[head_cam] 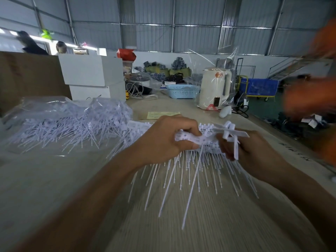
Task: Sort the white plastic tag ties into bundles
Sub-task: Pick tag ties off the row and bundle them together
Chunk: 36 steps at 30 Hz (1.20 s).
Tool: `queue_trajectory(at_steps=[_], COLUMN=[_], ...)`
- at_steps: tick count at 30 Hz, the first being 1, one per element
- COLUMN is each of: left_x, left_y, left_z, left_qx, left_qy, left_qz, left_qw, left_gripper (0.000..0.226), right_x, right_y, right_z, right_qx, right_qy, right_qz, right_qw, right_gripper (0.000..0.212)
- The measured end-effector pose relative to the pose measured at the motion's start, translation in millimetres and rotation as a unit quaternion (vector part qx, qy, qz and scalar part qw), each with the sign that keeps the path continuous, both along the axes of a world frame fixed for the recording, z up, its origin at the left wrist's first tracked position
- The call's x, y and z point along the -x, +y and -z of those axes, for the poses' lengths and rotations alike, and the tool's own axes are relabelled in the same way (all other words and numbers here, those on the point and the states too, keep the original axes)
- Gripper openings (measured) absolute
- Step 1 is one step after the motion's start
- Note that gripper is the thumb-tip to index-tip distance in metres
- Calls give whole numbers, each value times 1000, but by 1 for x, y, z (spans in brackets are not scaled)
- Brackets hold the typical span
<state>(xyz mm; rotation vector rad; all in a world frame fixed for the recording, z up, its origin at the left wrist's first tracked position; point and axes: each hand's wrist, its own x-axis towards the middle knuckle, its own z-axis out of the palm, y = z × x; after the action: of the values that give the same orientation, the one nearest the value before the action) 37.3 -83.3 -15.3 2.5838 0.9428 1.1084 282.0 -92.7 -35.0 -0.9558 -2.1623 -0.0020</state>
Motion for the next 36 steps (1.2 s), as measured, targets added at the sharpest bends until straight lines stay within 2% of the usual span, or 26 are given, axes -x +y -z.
queue_trajectory(at_steps=[2,4,5,7,8,13,15,17,19,20,23,26,28,29,30,33,36], left_x=[0,-1,-1,-2,-3,-4,1,8,14,15,13,6,0,-3,-7,-15,-23], left_y=[1,1,0,-2,-3,-2,-1,2,8,11,16,12,8,7,5,1,-3], left_z=[0,-1,-2,-4,-5,-12,-6,3,8,9,9,10,9,9,10,14,15], left_qx=[-49,-96,-113,-134,-140,-125,-78,-41,-25,-20,-2,15,17,18,18,-3,-53], left_qy=[62,124,146,175,186,197,210,234,211,179,68,-2,-33,-40,-41,-52,-98], left_qz=[-9,-17,-20,-19,-16,-6,5,3,-21,-36,-53,-56,-43,-34,-29,-32,-39], left_qw=[997,987,983,975,972,972,975,971,977,983,996,998,998,998,999,998,993], left_gripper=[18,16,15,12,12,12,11,9,9,11,14,18,21,22,23,22,20], right_x=[-2,0,1,0,-3,-3,-14,-36,-54,-56,-34,-12,-4,-2,1,7,20], right_y=[2,-1,-4,-8,-8,-4,6,18,28,30,29,22,19,18,15,8,1], right_z=[0,-4,-6,-9,-11,-10,-8,-10,-5,0,12,6,6,8,11,13,12], right_qx=[-3,-41,-53,-88,-105,-111,-143,-137,-65,-35,-49,-97,-101,-80,-44,77,107], right_qy=[-52,-99,-115,-149,-162,-168,-128,-54,41,55,-35,-20,-10,-6,11,108,127], right_qz=[21,56,59,68,82,93,102,168,227,234,179,120,135,131,117,76,45], right_qw=[998,993,990,983,978,975,976,975,971,970,982,988,986,988,992,988,985], right_gripper=[30,45,44,24,23,24,25,30,27,22,15,30,23,21,28,40,36])
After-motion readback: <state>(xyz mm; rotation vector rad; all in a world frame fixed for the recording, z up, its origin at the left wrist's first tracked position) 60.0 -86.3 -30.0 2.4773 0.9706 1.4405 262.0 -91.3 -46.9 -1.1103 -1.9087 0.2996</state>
